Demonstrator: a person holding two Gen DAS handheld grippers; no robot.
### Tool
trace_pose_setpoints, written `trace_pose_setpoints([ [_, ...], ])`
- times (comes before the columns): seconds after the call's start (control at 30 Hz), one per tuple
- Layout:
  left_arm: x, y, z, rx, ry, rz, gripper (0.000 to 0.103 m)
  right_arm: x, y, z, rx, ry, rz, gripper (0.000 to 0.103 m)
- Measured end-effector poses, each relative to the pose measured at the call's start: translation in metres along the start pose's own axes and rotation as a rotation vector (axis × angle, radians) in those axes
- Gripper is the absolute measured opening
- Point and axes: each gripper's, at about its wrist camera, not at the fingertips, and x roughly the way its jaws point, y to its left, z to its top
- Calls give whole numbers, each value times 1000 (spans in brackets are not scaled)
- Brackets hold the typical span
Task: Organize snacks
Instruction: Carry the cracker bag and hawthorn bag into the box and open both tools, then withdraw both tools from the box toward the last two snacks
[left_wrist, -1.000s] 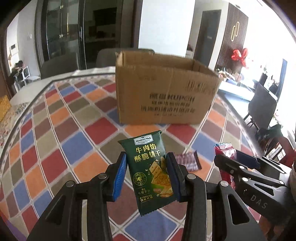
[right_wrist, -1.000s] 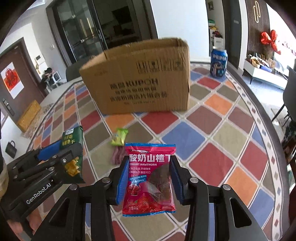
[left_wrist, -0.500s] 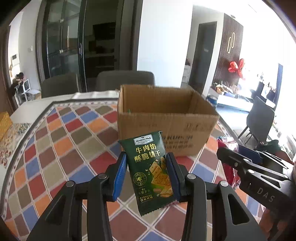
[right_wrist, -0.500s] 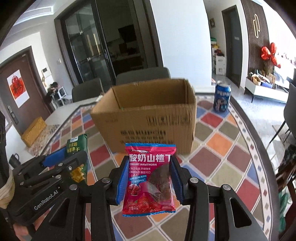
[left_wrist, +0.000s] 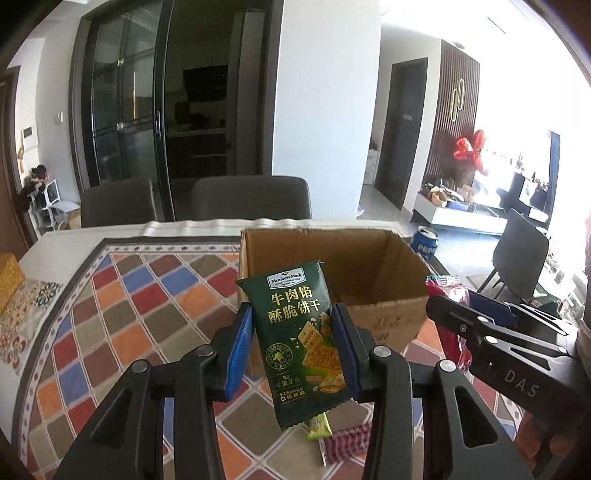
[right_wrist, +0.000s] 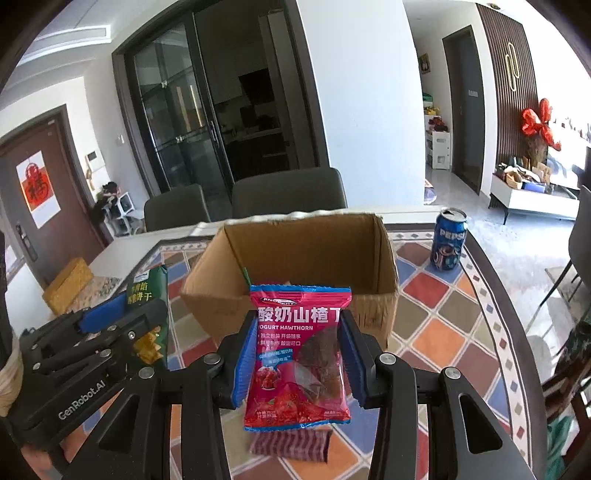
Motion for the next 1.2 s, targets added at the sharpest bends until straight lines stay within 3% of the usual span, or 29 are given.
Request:
trace_pose_setpoints([
  [0.43, 37, 10, 34, 16, 5, 5, 42, 29, 7, 47, -50, -33, -22, 43],
  [0.73, 72, 11, 47, 29, 40, -28, 42, 58, 1, 61, -58, -7, -42, 43],
  [0.93, 87, 7, 50, 62, 51, -8, 42, 73, -2, 66, -62, 5, -57, 44],
  [1.07, 85, 5, 49, 89, 23, 48, 59, 77, 0, 66, -81, 5, -82, 48],
  [1.2, 78, 8, 44, 91, 20, 43, 59, 74, 1, 62, -104, 13, -99, 49],
])
